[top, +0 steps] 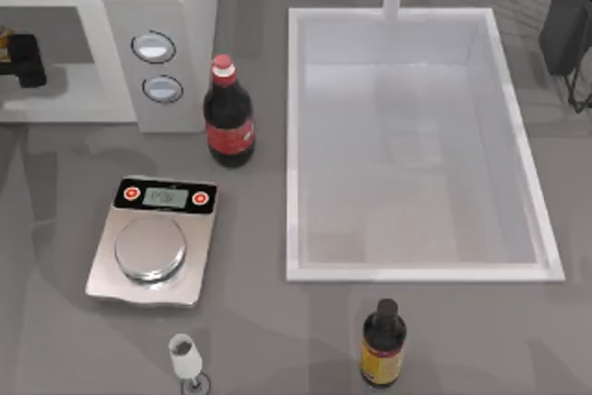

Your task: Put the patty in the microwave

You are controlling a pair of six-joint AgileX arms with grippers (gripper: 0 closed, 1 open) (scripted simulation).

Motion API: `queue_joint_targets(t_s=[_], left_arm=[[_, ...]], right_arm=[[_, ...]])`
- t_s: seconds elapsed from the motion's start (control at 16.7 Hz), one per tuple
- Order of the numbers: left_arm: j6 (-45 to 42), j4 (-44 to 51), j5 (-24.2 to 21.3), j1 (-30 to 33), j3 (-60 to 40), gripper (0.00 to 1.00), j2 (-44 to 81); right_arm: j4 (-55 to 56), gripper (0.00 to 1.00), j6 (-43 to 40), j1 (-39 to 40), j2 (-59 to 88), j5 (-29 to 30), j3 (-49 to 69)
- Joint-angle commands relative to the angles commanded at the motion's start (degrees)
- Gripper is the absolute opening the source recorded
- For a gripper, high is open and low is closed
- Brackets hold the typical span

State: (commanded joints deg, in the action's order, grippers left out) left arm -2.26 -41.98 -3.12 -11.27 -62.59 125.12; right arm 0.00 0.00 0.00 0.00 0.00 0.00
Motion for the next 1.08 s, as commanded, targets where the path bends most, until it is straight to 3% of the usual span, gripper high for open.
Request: queue_joint_targets(t_s=[0.6, 1.08], left_arm=[[-3.09, -14.35, -6.56, -3.41, 25.54, 1.0, -14.53], [-3.7, -20.39, -7.66, -7.97, 42.32, 1.0, -17.79]], right_arm=[[0.0, 1.0, 0.0, 0.0, 0.0, 0.0, 0.0], [0.0, 1.0, 0.0, 0.0, 0.0, 0.0, 0.0]])
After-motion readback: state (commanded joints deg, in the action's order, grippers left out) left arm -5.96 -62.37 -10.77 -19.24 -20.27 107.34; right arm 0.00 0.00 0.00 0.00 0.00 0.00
